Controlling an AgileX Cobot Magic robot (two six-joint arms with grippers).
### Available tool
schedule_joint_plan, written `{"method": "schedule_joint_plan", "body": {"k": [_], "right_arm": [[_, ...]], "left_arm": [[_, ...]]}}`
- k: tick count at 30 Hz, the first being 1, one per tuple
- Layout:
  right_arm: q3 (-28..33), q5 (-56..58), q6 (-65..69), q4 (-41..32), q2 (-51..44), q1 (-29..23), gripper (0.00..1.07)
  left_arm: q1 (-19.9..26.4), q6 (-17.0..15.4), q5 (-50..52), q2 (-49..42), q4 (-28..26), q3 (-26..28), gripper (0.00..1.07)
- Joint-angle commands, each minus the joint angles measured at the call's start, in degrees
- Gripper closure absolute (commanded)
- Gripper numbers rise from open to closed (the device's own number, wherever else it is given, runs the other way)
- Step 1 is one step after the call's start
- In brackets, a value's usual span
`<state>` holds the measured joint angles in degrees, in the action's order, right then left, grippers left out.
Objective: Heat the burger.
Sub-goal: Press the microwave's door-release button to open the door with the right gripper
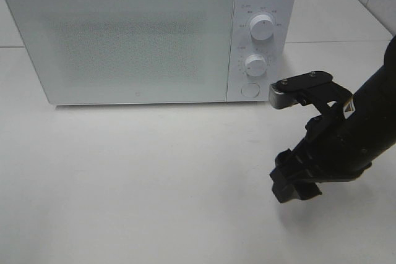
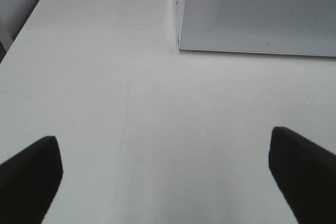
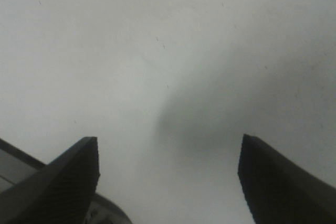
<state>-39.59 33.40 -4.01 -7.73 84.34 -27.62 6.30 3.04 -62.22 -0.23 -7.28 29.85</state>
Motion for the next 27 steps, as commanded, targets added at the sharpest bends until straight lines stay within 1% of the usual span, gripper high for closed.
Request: {"method": "schedule_joint_plan", "body": {"k": [1, 3, 5, 6, 8, 9, 12, 14, 15, 17, 18, 20, 21, 22, 23, 26, 27], "right_arm": [[-1.4, 7.4, 1.5, 3.2, -0.7, 0.2, 0.35], [-2.1, 12.1, 1.5, 3.8, -1.8, 0.2, 0.35], [-2.1, 13.1, 1.5, 3.8, -2.6, 0.2, 0.35], [-2.1, 14.8, 1.5, 3.8, -4.6, 0.2, 0.35], [-2.1, 15.5, 1.5, 3.8, -5.5, 0.2, 0.35], [-2.1, 16.6, 1.6, 3.8, -8.5, 0.2, 0.35], [-2.1, 17.0, 1.6, 3.8, -9.9, 0.2, 0.35], [-2.1, 17.9, 1.6, 3.9, -17.8, 0.2, 0.35], [-2.1, 17.9, 1.6, 3.9, -17.8, 0.2, 0.35], [-1.8, 18.9, 1.5, 4.2, -23.6, 0.2, 0.35], [-1.8, 18.9, 1.5, 4.2, -23.6, 0.2, 0.35], [-0.7, 19.5, 1.5, 4.1, -29.7, 0.2, 0.35], [-0.7, 19.5, 1.5, 4.1, -29.7, 0.2, 0.35], [-0.2, 19.9, 1.5, 4.1, -32.0, 0.2, 0.35], [1.1, 20.3, 1.5, 4.1, -36.5, 0.2, 0.35], [1.9, 20.4, 1.7, 4.2, -38.8, 0.2, 0.35], [3.6, 20.5, 1.7, 4.4, -42.8, 0.2, 0.35]], "left_arm": [[0.2, -0.3, 0.8, -1.4, 0.1, -0.2, 0.07], [0.2, -0.3, 0.8, -1.4, 0.1, -0.2, 0.07], [0.2, -0.3, 0.8, -1.4, 0.1, -0.2, 0.07], [0.2, -0.3, 0.8, -1.4, 0.1, -0.2, 0.07], [0.2, -0.3, 0.8, -1.4, 0.1, -0.2, 0.07], [0.2, -0.3, 0.8, -1.4, 0.1, -0.2, 0.07], [0.2, -0.3, 0.8, -1.4, 0.1, -0.2, 0.07], [0.2, -0.3, 0.8, -1.4, 0.1, -0.2, 0.07], [0.2, -0.3, 0.8, -1.4, 0.1, -0.2, 0.07], [0.2, -0.3, 0.8, -1.4, 0.1, -0.2, 0.07], [0.2, -0.3, 0.8, -1.4, 0.1, -0.2, 0.07], [0.2, -0.3, 0.8, -1.4, 0.1, -0.2, 0.07], [0.2, -0.3, 0.8, -1.4, 0.1, -0.2, 0.07], [0.2, -0.3, 0.8, -1.4, 0.1, -0.2, 0.07], [0.2, -0.3, 0.8, -1.4, 0.1, -0.2, 0.07], [0.2, -0.3, 0.8, -1.4, 0.1, -0.2, 0.07], [0.2, -0.3, 0.8, -1.4, 0.1, -0.2, 0.07]]}}
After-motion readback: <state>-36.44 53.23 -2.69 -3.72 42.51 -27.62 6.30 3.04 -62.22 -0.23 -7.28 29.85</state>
